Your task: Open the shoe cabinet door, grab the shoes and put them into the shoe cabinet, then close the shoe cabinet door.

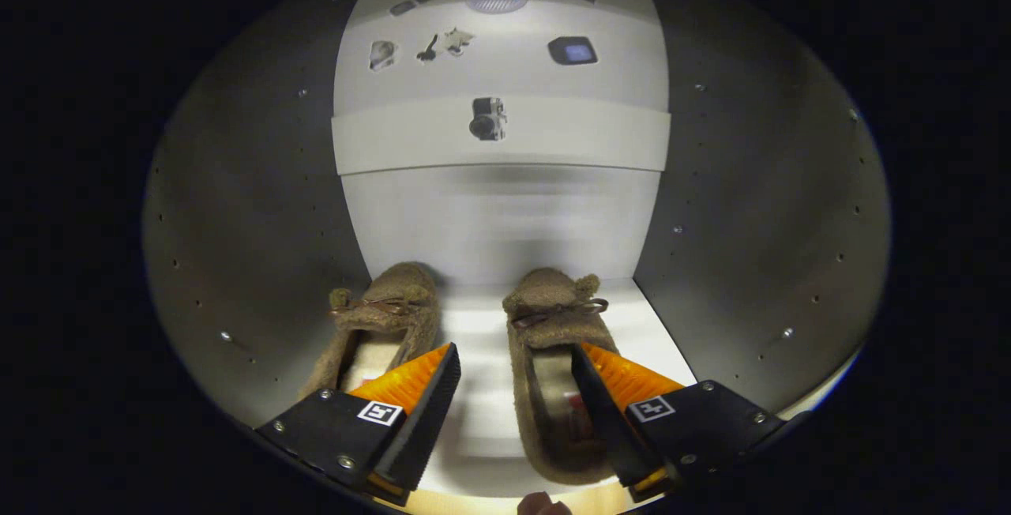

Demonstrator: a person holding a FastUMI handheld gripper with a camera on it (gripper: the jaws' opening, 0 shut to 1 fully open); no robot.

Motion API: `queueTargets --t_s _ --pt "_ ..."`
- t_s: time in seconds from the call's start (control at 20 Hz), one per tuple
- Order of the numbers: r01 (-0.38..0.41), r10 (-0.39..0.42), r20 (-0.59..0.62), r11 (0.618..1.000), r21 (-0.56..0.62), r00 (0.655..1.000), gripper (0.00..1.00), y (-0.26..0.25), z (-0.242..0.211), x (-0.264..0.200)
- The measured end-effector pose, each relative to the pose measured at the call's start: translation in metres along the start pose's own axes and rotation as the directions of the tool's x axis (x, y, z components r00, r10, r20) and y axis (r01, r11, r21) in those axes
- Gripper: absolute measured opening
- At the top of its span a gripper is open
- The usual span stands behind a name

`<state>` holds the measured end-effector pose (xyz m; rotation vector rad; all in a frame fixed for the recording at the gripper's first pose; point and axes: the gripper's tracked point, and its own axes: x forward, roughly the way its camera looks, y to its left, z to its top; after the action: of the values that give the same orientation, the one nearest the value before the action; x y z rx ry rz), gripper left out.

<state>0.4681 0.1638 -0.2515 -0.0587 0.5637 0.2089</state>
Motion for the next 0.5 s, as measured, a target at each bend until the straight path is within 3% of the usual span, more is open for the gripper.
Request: queueTargets --t_s 0.1,0.5 --pt "-0.001 0.000 0.023 1.000 0.020 1.000 0.93 0.001 0.001 -0.024" --pt "-0.002 -0.005 0.128 0.998 0.057 0.992 0.93 0.010 0.004 -0.146"
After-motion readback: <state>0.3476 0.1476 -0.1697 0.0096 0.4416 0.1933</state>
